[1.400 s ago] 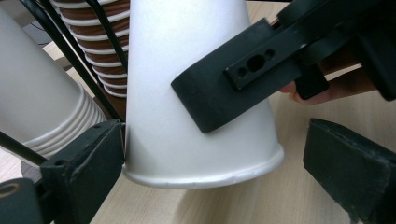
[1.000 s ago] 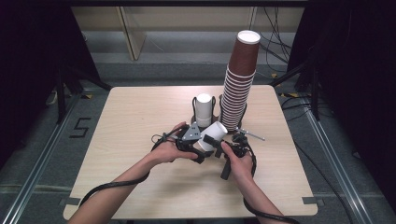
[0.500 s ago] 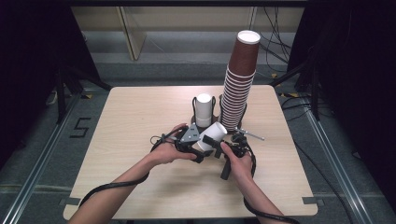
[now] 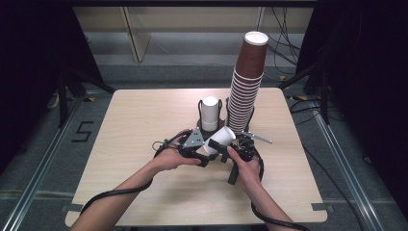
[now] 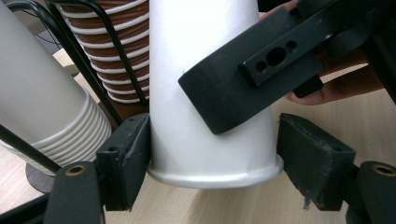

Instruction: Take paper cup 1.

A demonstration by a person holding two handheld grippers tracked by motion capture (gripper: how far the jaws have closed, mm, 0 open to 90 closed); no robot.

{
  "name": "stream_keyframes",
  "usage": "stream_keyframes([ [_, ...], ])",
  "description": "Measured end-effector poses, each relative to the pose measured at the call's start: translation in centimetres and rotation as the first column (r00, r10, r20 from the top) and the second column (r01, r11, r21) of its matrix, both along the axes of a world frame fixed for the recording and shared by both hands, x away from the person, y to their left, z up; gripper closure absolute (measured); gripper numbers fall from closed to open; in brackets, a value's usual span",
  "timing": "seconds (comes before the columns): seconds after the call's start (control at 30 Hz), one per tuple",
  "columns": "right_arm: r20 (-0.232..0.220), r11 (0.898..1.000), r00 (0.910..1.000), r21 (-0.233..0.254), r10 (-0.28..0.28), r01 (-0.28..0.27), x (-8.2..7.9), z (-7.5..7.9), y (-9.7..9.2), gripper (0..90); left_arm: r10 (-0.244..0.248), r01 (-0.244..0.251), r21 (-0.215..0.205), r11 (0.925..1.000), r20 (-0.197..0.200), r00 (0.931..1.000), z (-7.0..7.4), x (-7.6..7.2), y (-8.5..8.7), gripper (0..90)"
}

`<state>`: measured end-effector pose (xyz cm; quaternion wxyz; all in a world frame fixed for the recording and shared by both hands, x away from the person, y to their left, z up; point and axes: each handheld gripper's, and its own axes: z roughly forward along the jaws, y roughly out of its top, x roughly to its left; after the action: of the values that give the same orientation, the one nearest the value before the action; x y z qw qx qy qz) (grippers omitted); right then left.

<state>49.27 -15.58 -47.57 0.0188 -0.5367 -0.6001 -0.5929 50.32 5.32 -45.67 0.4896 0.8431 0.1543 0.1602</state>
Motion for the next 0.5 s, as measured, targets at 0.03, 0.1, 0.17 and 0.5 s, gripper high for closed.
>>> stream_keyframes([
  [0.03, 0.0, 1.0, 1.0, 0.0, 0.0, 0.0, 0.0, 0.0, 0.0, 18.5, 0.0, 0.0, 0.0, 1.0, 0.0, 1.0, 0.0, 0.0, 0.0, 27.5],
  [0.1, -0.013, 1.0, 0.9999, 0.009, -0.002, 0.002, -0.03, 0.05, -0.03, 18.4, 0.005, -0.005, -0.004, 1.0, -0.001, 1.0, 0.03, -0.04, 0.05, 28.0],
  [0.17, -0.009, 1.0, 1.0, 0.011, -0.002, 0.002, -0.04, 0.05, -0.07, 18.4, 0.005, -0.005, -0.005, 1.0, 0.001, 1.0, 0.04, -0.07, 0.09, 28.4],
  [0.5, -0.017, 1.0, 0.9998, 0.023, -0.011, 0.011, -0.08, 0.02, -0.12, 21.6, 0.009, -0.009, -0.011, 0.9999, -0.008, 0.9999, -0.01, -0.04, -0.01, 25.8],
])
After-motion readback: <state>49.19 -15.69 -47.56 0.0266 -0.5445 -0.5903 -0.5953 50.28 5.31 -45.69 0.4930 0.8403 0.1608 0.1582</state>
